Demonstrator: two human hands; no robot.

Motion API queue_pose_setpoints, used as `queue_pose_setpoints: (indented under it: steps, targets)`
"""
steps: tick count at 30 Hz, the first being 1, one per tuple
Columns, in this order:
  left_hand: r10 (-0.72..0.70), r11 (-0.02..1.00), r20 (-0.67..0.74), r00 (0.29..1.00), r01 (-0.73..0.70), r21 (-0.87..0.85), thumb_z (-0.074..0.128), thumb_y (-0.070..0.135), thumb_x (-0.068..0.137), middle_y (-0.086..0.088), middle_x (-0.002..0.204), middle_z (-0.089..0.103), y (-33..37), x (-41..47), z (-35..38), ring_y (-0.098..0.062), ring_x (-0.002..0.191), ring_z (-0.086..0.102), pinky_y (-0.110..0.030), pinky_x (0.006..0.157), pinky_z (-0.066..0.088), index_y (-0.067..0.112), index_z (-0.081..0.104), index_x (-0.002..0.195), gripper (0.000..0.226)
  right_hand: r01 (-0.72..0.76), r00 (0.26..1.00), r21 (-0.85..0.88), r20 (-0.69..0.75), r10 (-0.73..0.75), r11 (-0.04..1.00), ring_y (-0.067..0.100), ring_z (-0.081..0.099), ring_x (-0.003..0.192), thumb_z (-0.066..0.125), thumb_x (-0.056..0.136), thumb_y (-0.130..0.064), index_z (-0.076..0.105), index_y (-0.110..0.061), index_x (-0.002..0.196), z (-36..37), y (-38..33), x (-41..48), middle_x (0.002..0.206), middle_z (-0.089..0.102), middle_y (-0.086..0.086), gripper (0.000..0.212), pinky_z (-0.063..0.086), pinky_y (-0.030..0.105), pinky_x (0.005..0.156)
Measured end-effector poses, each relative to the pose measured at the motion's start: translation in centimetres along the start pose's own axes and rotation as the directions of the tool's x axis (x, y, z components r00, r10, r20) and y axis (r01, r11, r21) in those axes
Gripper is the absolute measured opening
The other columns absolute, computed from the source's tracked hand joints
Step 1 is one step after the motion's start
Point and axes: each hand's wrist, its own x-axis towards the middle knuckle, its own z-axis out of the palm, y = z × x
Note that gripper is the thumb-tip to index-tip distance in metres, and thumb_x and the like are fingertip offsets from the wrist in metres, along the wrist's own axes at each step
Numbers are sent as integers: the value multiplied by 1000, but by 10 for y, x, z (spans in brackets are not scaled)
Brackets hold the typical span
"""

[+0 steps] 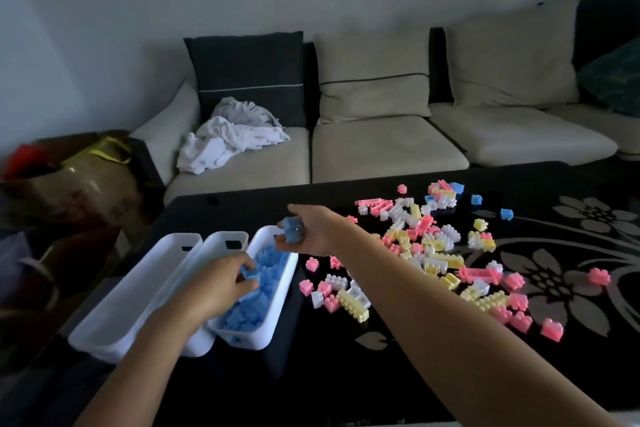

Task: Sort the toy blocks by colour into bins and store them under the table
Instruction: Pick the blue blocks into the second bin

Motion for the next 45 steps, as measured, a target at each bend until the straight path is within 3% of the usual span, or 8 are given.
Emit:
queue_pose_setpoints:
  steps: [4, 15, 20, 22, 25, 36, 41, 45]
  targets:
    - [20, 999, 62, 998, -17, -51, 57, 25, 93, -1, 94, 65, -1, 3, 3, -13, 81, 61, -26, 74, 49, 26, 56, 106, 13, 60, 997, -330, -32, -75, 942, 33, 39, 132, 43, 99, -13, 30, -9, 145, 17, -3, 0, 147, 36, 14, 47, 37, 41, 106]
    - [121, 991, -69, 990, -124, -47, 63, 23, 87, 13, 80, 61, 61, 36, -5, -11, 78, 62, -23, 69, 47, 24, 62, 85, 2, 205, 937, -488, -154, -315, 849, 31, 52, 119, 50, 95, -8, 47, -2, 134, -83, -46, -25, 132, 51, 17, 40, 45, 42, 102]
    - [329, 926, -21, 944, -327, -186, 61, 28, 90, 14, 87, 64, 135, 65, 16, 1, 79, 59, -11, 67, 43, 23, 66, 96, 9, 251, 577, -666, -479, -661, 702, 27, 60, 91, 51, 92, -9, 64, -1, 111, -207, -57, -43, 97, 66, 10, 25, 49, 36, 84]
    - [388, 898, 19, 921, -373, -233, 59, 27, 91, 15, 90, 63, 164, 82, 31, 3, 81, 58, -9, 67, 41, 22, 67, 100, 13, 74, 392, -769, -563, -727, 635, 25, 59, 97, 47, 89, 1, 62, -6, 119, -256, -51, -53, 115, 63, 12, 34, 49, 29, 74]
    - [447, 863, 66, 892, -410, -295, 58, 26, 92, 11, 96, 65, 198, 112, 55, -1, 87, 60, -14, 74, 44, 19, 67, 104, 17, -46, 279, -749, -645, -711, 661, 28, 54, 107, 48, 85, 6, 49, -12, 134, -316, -38, -63, 137, 45, 15, 51, 48, 31, 79]
    - [409, 876, 32, 912, -383, -293, 42, 5, 97, -2, 137, 50, 264, 234, 130, -13, 118, 52, -22, 96, 40, 16, 49, 133, 39, -170, 462, -866, -492, -738, 471, 28, 24, 141, 58, 91, -21, 20, -25, 149, -387, -35, 1, 157, 12, 8, 69, 37, 44, 108]
    - [430, 897, 116, 895, -409, -165, 37, 3, 98, -7, 144, 41, 287, 266, 152, -3, 58, 45, -15, 47, 35, 21, 42, 140, 46, -198, 543, -933, -359, -759, 300, 25, 7, 146, 53, 94, -24, 18, -27, 150, -395, -55, 34, 159, 7, 3, 66, 27, 44, 114]
    - [420, 907, 213, 882, -409, -94, 35, -1, 97, -7, 144, 42, 295, 275, 165, -25, 84, 62, -15, 48, 35, 26, 34, 146, 56, -190, 644, -965, -260, -719, 179, 21, -2, 147, 49, 94, -21, 13, -30, 151, -404, -70, 49, 159, 0, -2, 68, 21, 42, 117]
